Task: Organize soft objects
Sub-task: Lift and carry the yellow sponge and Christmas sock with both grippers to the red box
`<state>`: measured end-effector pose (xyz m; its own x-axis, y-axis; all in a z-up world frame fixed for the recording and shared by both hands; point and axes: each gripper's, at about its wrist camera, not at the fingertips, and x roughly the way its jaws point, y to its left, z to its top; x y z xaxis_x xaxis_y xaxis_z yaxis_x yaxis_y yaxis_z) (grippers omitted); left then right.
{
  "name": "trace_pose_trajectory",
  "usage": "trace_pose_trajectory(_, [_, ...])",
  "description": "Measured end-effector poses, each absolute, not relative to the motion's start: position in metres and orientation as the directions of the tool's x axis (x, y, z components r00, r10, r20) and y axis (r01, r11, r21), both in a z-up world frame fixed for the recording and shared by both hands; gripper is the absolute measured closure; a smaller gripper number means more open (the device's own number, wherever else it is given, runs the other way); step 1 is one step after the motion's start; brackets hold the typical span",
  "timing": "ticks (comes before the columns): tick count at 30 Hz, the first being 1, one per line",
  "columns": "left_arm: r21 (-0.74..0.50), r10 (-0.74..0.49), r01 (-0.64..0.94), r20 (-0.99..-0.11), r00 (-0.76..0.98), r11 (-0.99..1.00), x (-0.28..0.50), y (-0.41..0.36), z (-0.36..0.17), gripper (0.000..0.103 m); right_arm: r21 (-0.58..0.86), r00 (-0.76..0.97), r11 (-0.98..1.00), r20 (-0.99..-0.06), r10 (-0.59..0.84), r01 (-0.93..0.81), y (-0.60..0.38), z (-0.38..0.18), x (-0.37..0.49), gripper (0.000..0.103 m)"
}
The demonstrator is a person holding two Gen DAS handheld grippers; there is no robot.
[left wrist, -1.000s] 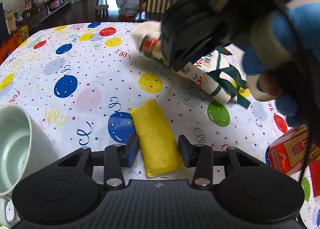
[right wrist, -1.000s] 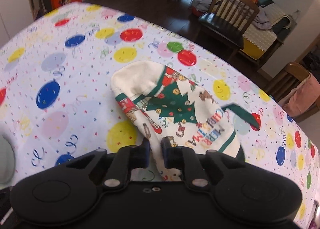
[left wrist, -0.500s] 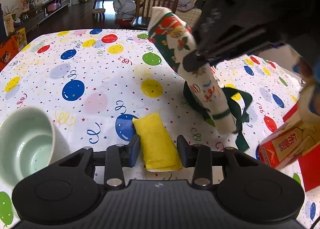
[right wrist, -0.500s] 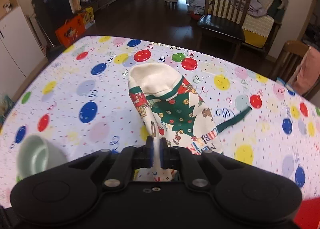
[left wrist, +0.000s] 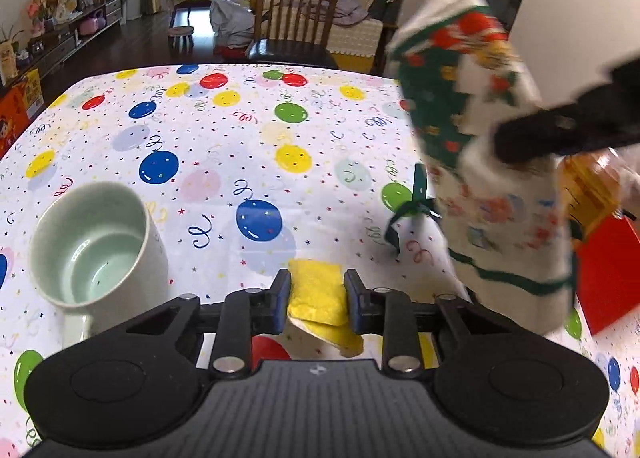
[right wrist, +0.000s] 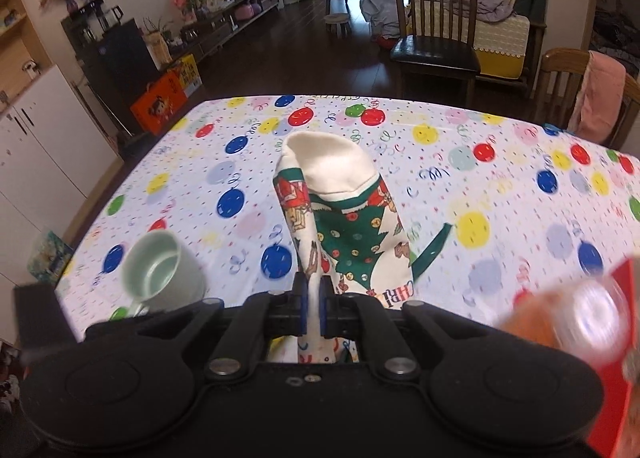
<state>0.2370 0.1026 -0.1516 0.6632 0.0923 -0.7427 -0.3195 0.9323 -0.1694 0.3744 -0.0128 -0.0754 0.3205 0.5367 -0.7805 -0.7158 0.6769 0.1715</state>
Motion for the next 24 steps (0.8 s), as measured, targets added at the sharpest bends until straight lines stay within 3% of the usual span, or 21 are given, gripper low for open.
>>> trace_pose_trajectory(14, [-0.253,-0.026,-0.251,-0.751,0.660,0.934,0.204,0.089,-0.137,0.077,0.258,0.352,0.724,-0.739,0.574,-0.640,-0.134,-0.038,0.304,0.099])
trace_pose_trajectory(24, [-0.334,-0.125,-0.167,-0.701,0.702,0.928,0.189,0.070,-0.091,0.077,0.256,0.449,0.821,-0.736,0.508,-0.510,-0.215,-0.023,0.291,0.099])
